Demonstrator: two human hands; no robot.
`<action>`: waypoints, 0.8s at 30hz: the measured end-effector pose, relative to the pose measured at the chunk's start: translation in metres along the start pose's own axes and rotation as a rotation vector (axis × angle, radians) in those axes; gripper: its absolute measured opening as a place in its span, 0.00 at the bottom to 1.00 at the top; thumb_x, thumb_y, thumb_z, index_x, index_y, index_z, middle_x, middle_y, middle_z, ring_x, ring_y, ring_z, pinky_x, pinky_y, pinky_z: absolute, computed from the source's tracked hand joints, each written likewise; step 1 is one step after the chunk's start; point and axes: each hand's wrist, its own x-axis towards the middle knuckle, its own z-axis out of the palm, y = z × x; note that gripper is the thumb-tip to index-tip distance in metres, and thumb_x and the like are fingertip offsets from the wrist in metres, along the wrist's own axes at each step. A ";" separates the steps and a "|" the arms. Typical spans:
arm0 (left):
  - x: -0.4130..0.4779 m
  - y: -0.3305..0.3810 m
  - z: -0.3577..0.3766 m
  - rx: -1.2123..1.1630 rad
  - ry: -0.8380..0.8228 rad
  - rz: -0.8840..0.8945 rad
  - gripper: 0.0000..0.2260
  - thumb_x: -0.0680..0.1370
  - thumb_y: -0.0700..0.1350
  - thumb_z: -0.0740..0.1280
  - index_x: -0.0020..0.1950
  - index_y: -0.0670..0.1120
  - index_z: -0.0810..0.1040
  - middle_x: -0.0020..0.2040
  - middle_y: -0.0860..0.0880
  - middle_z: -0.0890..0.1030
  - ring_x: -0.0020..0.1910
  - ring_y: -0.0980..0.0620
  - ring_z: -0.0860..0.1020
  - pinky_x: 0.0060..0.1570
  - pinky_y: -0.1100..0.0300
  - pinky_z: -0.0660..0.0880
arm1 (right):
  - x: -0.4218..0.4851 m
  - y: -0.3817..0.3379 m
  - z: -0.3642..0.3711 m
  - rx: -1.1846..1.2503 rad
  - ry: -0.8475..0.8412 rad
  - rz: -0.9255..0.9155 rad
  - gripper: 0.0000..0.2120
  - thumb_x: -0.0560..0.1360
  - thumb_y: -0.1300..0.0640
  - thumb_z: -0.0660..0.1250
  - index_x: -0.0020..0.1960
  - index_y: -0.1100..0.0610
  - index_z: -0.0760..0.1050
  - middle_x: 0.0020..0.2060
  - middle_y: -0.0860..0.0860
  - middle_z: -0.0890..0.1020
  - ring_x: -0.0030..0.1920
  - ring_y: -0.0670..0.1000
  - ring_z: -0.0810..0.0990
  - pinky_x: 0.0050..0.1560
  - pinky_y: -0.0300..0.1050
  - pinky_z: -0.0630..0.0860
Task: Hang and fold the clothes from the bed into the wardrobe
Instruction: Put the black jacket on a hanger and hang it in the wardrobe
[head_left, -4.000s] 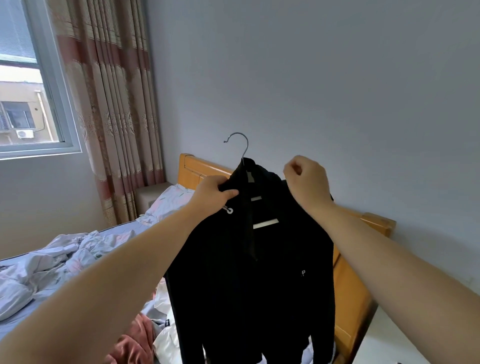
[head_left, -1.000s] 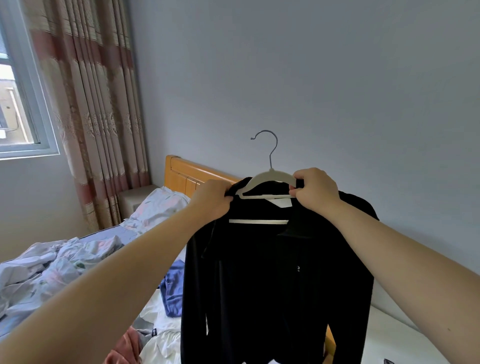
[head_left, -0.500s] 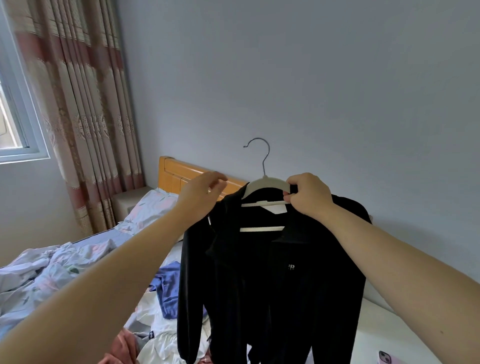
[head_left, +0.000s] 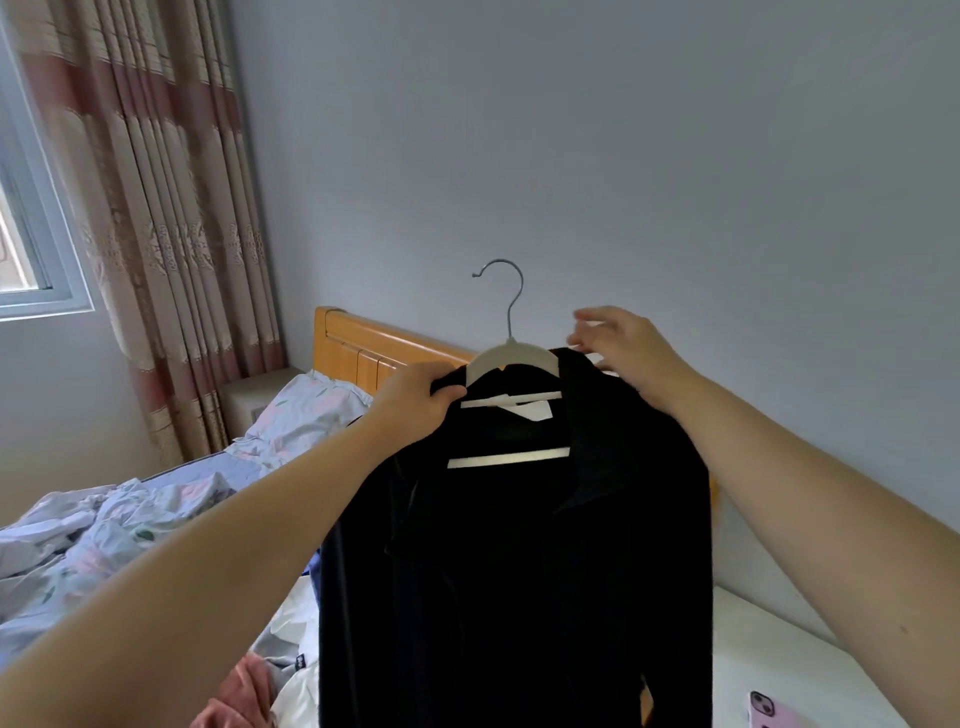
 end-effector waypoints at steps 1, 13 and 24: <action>0.000 0.001 -0.001 -0.011 0.013 -0.014 0.08 0.80 0.46 0.63 0.53 0.46 0.80 0.45 0.50 0.81 0.44 0.51 0.76 0.41 0.63 0.71 | 0.001 0.001 -0.005 -0.073 0.036 0.029 0.11 0.79 0.50 0.61 0.55 0.54 0.77 0.48 0.51 0.82 0.50 0.47 0.80 0.49 0.42 0.72; 0.021 0.023 -0.023 -0.007 0.163 0.005 0.08 0.78 0.48 0.65 0.53 0.47 0.80 0.45 0.50 0.81 0.47 0.49 0.78 0.51 0.52 0.76 | -0.020 0.023 0.029 -0.414 0.420 0.009 0.15 0.79 0.47 0.62 0.37 0.54 0.70 0.32 0.48 0.74 0.34 0.47 0.73 0.34 0.40 0.64; 0.025 0.012 -0.029 -0.008 0.200 -0.038 0.10 0.79 0.47 0.65 0.56 0.45 0.80 0.43 0.51 0.79 0.48 0.48 0.76 0.52 0.52 0.74 | -0.042 0.063 0.067 -0.324 0.191 0.045 0.11 0.77 0.65 0.62 0.41 0.52 0.66 0.32 0.46 0.72 0.34 0.43 0.72 0.33 0.34 0.63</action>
